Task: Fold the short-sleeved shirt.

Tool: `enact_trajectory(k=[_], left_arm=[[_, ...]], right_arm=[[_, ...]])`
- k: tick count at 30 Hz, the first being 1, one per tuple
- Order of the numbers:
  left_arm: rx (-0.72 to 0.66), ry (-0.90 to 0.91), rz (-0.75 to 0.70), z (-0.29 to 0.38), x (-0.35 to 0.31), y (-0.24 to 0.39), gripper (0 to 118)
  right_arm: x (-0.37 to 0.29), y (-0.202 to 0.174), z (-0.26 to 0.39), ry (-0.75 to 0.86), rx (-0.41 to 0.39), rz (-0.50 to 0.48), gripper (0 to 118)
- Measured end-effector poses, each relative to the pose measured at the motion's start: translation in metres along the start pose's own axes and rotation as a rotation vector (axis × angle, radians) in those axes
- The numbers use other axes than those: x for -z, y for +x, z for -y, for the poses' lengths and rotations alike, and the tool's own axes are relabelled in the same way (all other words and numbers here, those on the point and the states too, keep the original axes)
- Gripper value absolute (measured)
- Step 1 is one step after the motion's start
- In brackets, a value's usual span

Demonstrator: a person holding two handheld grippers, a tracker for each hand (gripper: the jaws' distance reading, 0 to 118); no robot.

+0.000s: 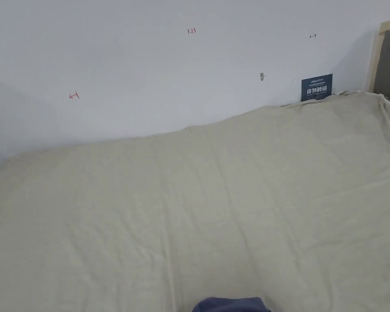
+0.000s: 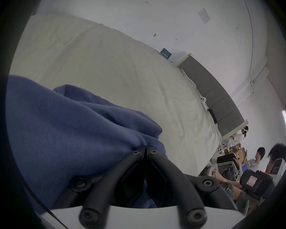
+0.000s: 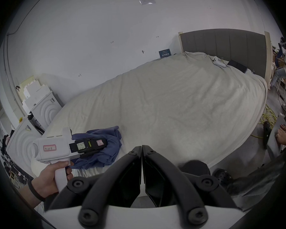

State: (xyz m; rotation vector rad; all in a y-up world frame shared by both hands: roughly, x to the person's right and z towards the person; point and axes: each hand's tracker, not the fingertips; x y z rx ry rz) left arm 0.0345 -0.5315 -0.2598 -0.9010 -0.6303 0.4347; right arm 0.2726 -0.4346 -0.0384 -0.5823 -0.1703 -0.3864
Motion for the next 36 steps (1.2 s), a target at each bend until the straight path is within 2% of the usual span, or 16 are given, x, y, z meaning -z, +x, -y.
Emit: enact_trajectory(k=[4,6,9,13,15,17,19,20,21,22,24,28,30,33,36], left_arm=[[-0.11,-0.01,0.067,-0.007,-0.025,-0.001,6],[-0.097,0.05,0.12,-0.01,-0.059,-0.004,6],[-0.05,0.147,0.076,-0.012,-0.12,-0.02,6],[-0.058,0.14,0.019,-0.014,-0.175,-0.059,6],[-0.076,0.138,-0.041,-0.01,-0.188,-0.077,7],[-0.116,0.153,-0.032,-0.007,-0.196,-0.089,9],[-0.166,0.143,0.0,-0.006,-0.198,-0.099,26],[-0.157,0.144,-0.004,-0.006,-0.198,-0.102,43],[-0.159,0.142,-0.006,-0.007,-0.194,-0.105,68],[-0.166,0.139,-0.013,-0.007,-0.19,-0.107,82],[-0.175,0.131,-0.02,-0.008,-0.182,-0.111,99],[-0.244,0.084,0.121,-0.017,-0.151,-0.112,99],[-0.222,0.074,0.108,-0.022,-0.13,-0.114,99],[-0.207,-0.05,0.164,-0.029,-0.094,-0.109,99],[-0.174,-0.13,0.119,-0.027,-0.071,-0.095,94]], right_arm=[[0.011,-0.014,0.0,-0.014,0.04,-0.112,1],[0.023,-0.023,-0.001,-0.028,0.072,-0.188,1],[0.053,-0.046,-0.004,-0.065,0.023,-0.274,1],[0.106,-0.073,-0.003,-0.133,0.006,-0.407,1],[0.138,-0.077,0.001,-0.193,0.058,-0.456,1],[0.168,-0.074,0.009,-0.264,0.089,-0.437,1],[0.194,-0.061,0.022,-0.331,0.106,-0.402,1],[0.202,-0.051,0.029,-0.329,0.161,-0.43,1],[0.202,-0.039,0.03,-0.298,0.247,-0.505,1],[0.202,-0.03,0.031,-0.305,0.296,-0.528,1],[0.202,-0.024,0.034,-0.321,0.321,-0.518,1],[0.202,-0.024,0.034,-0.316,0.329,-0.531,1],[0.203,-0.022,0.035,-0.319,0.339,-0.544,1],[0.203,-0.021,0.034,-0.326,0.35,-0.552,1],[0.203,-0.022,0.034,-0.329,0.341,-0.552,1]])
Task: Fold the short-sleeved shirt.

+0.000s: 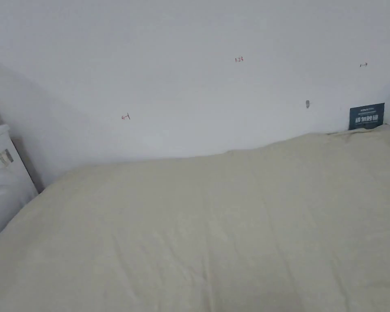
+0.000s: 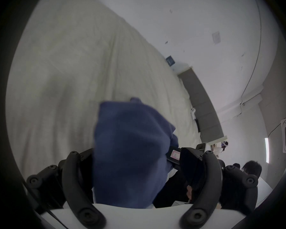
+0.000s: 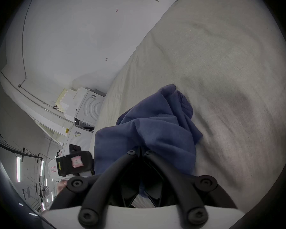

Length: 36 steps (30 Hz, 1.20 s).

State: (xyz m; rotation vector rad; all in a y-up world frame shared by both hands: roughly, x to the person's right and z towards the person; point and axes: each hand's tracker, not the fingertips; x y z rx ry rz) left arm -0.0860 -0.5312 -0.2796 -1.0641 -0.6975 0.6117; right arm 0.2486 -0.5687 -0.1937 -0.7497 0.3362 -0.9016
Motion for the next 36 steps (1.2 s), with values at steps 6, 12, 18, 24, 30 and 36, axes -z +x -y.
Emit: enact_trajectory(k=[6,12,18,24,30,36], left_arm=[[-0.006,0.019,-0.055,0.002,0.007,0.01,28],[-0.035,0.083,0.029,-0.007,-0.027,-0.004,26],[0.015,0.179,-0.094,-0.057,-0.15,-0.071,26],[-0.078,0.227,-0.336,-0.106,-0.294,-0.185,26],[-0.199,0.273,-0.49,-0.122,-0.358,-0.257,31],[-0.263,0.345,-0.65,-0.079,-0.383,-0.258,101]], right_arm=[[-0.01,-0.016,0.001,0.011,-0.06,0.055,1],[-0.044,-0.037,0.007,0.059,-0.086,0.053,1],[-0.069,-0.047,0.01,0.085,-0.071,0.075,1],[-0.065,-0.046,0.024,0.059,-0.033,0.107,1],[-0.056,-0.048,0.033,0.032,0.013,0.152,1],[-0.058,-0.057,0.026,0.02,-0.058,0.202,1]])
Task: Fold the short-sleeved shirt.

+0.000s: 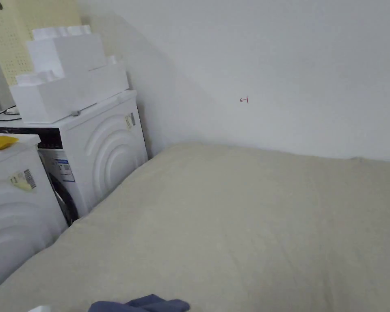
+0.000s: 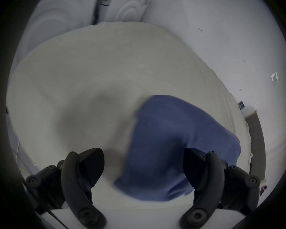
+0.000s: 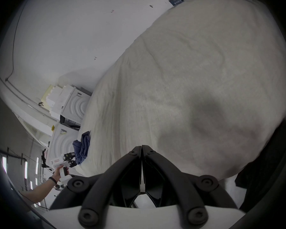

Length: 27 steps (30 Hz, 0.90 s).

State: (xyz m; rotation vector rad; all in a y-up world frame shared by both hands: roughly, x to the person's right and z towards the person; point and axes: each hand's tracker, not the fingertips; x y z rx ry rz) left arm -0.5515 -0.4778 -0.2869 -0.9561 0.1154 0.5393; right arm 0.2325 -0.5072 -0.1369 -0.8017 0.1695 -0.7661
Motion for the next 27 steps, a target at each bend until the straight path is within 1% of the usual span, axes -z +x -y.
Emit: enact_trajectory(k=[1,2,3,5,6,8,9,12,13,14,15,16,17,18,19,21,22,24,26,27], left_arm=[[-0.026,0.026,-0.004,-0.001,-0.01,-0.022,100],[-0.03,0.057,-0.047,0.004,-0.027,-0.028,100],[-0.006,0.083,-0.085,0.009,-0.041,-0.028,99],[0.056,0.174,-0.075,0.03,-0.08,-0.006,92],[0.099,0.19,-0.055,0.038,-0.093,0.008,90],[0.191,0.27,0.012,0.062,-0.117,0.055,90],[0.247,0.294,0.059,0.062,-0.117,0.064,88],[0.344,0.391,0.161,0.098,-0.131,0.149,76],[0.377,0.422,0.192,0.11,-0.132,0.185,76],[0.397,0.464,0.207,0.122,-0.131,0.213,75],[0.426,0.477,0.238,0.133,-0.13,0.242,70],[0.494,0.493,0.273,0.144,-0.127,0.27,65],[0.544,0.523,0.27,0.152,-0.121,0.292,60],[0.562,0.548,0.255,0.161,-0.12,0.313,56],[0.558,0.549,0.275,0.171,-0.118,0.334,51],[0.551,0.533,0.366,0.183,-0.114,0.359,40],[0.534,0.499,0.362,0.19,-0.114,0.372,36],[0.596,0.501,0.36,0.206,-0.115,0.388,23],[0.66,0.538,0.275,0.226,-0.121,0.399,14],[0.671,0.563,0.251,0.234,-0.123,0.399,10]], right_arm=[[-0.003,-0.001,-0.002,0.006,-0.009,-0.003,1],[-0.006,-0.002,-0.005,0.012,-0.026,-0.008,1],[-0.009,-0.004,-0.008,0.027,-0.048,-0.012,1],[-0.014,-0.008,-0.014,0.045,-0.081,-0.015,1],[-0.016,-0.01,-0.017,0.054,-0.107,-0.011,1],[-0.022,-0.02,-0.023,0.088,-0.177,0.008,1],[-0.024,-0.025,-0.026,0.098,-0.204,0.007,1],[-0.036,-0.044,-0.033,0.149,-0.252,0.003,1],[-0.041,-0.05,-0.036,0.172,-0.274,-0.018,1],[-0.046,-0.058,-0.039,0.194,-0.296,-0.018,1],[-0.051,-0.066,-0.041,0.216,-0.319,-0.001,1],[-0.057,-0.074,-0.044,0.243,-0.352,0.007,1],[-0.062,-0.08,-0.046,0.263,-0.393,0.003,1],[-0.066,-0.088,-0.048,0.276,-0.421,0.012,1],[-0.071,-0.095,-0.051,0.288,-0.451,0.034,1],[-0.079,-0.105,-0.053,0.332,-0.522,0.057,1],[-0.081,-0.11,-0.054,0.341,-0.559,0.08,1],[-0.086,-0.118,-0.053,0.367,-0.61,0.12,1],[-0.089,-0.122,-0.049,0.374,-0.65,0.144,1],[-0.09,-0.123,-0.045,0.373,-0.659,0.16,1]])
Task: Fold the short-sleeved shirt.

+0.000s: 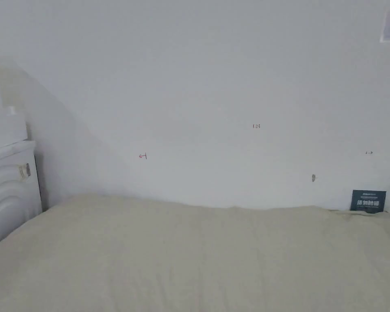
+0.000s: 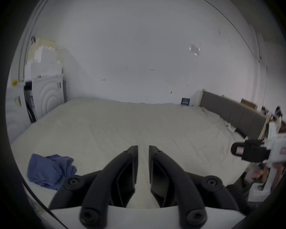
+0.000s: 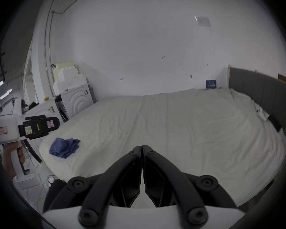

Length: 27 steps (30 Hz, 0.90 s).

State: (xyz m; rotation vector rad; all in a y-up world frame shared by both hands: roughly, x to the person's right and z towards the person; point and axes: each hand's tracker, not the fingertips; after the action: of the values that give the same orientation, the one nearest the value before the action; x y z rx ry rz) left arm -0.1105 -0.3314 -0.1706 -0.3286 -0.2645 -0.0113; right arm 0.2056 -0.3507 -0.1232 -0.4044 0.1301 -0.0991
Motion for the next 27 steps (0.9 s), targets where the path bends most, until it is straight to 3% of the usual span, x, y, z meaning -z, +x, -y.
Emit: enact_trajectory(k=[7,27], left_arm=[[0.052,-0.065,-0.068,0.019,-0.019,0.0,5],[0.03,-0.079,-0.095,0.015,-0.029,-0.009,5]], right_arm=[[-0.006,-0.011,0.014,-0.009,-0.05,0.041,1],[-0.01,-0.016,0.008,0.002,-0.026,0.037,1]])
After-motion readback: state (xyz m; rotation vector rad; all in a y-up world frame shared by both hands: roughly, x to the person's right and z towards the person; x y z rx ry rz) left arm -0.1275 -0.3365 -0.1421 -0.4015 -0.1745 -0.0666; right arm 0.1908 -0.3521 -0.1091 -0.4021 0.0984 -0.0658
